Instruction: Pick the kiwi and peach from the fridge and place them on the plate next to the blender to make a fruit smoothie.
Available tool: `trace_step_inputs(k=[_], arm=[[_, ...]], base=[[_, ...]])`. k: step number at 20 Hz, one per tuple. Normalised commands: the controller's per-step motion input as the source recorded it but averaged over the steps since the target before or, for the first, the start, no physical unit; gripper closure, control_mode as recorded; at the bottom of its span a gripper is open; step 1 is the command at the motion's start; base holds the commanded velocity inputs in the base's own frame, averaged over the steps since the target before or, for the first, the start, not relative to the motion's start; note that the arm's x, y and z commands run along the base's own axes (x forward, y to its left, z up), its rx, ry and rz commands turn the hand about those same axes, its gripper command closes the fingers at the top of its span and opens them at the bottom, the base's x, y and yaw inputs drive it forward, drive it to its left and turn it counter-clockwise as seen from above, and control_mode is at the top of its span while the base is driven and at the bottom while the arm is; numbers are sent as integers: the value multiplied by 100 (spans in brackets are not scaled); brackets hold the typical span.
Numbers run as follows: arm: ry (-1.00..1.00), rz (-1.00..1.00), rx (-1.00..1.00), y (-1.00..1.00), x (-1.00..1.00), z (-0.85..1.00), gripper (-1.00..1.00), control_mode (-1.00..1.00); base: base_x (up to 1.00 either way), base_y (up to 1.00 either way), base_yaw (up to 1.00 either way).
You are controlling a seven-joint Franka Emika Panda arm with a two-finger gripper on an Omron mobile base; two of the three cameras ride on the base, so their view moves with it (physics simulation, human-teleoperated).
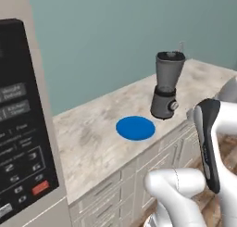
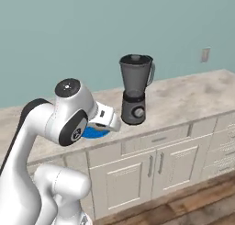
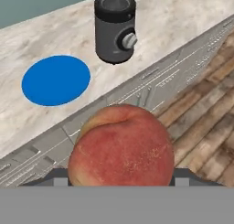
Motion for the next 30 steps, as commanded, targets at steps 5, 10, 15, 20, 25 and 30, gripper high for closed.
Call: trace_step_inputs(k=[5, 10, 15, 20, 25, 30], arm=[[0, 0, 0, 0, 0, 0, 100, 100], [0, 0, 0, 0, 0, 0, 100, 100], [54, 5, -7, 33, 83, -89, 100, -100], [54, 0, 3, -2, 100, -99, 100, -100], [15, 0, 23, -20, 90, -100, 100, -100], [2, 0, 8, -2, 98, -97, -100, -100]], base=[[96, -33, 75], [59, -26, 66], [0, 0, 0], [0, 0, 0], [0, 0, 0], [0, 0, 0]])
